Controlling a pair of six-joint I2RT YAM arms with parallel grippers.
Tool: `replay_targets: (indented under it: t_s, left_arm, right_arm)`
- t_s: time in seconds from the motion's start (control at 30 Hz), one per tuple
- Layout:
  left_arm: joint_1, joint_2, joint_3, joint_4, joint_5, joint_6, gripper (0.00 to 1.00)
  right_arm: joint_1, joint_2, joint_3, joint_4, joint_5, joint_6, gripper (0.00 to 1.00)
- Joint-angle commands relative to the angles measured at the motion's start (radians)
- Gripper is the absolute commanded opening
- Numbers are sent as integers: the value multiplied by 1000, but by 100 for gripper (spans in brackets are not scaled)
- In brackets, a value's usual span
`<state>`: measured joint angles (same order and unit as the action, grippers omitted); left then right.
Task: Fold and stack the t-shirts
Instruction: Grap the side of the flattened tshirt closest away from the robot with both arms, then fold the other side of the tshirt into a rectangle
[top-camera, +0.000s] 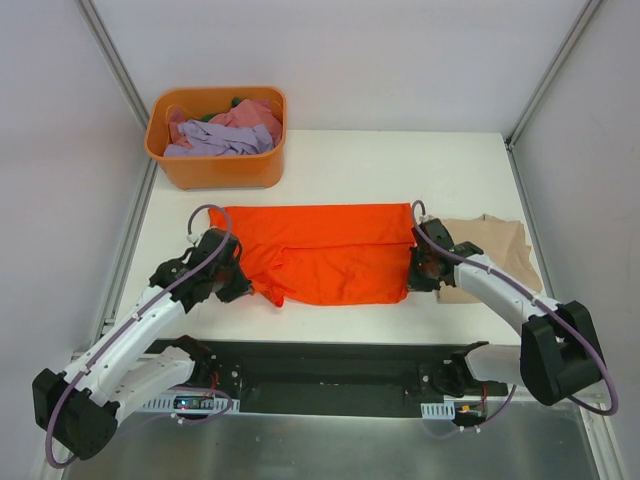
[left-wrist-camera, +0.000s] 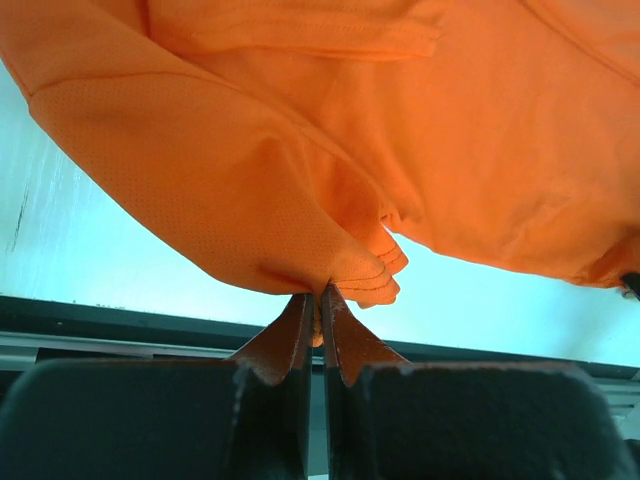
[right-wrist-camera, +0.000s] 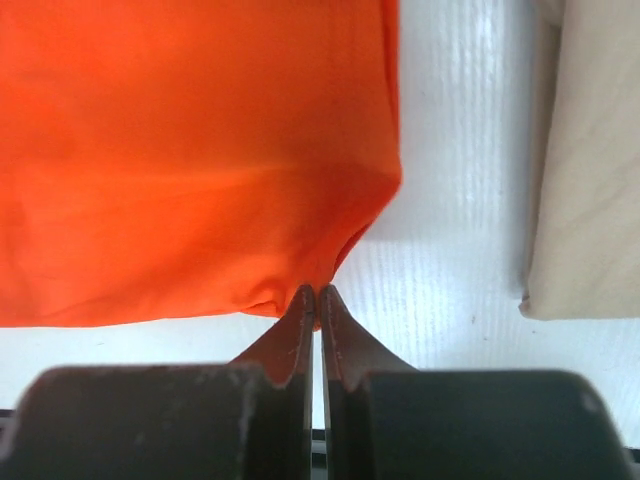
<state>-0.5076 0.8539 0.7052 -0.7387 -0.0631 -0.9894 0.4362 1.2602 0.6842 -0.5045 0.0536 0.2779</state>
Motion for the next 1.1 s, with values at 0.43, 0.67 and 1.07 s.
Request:
replay_targets:
  t_s: [0.43,0.67,1.07]
  left_arm:
    - [238,140,140,154,105,198,0]
    - [277,208,207,185,10,232,0]
    - [336,361,278,278,2,281,0]
  right_arm:
    - [-112,97,258,-89,-135,-20,1]
    - [-157,166,331,-74,-149,-25,1]
    - [-191,300,440,-63,-141,-34,1]
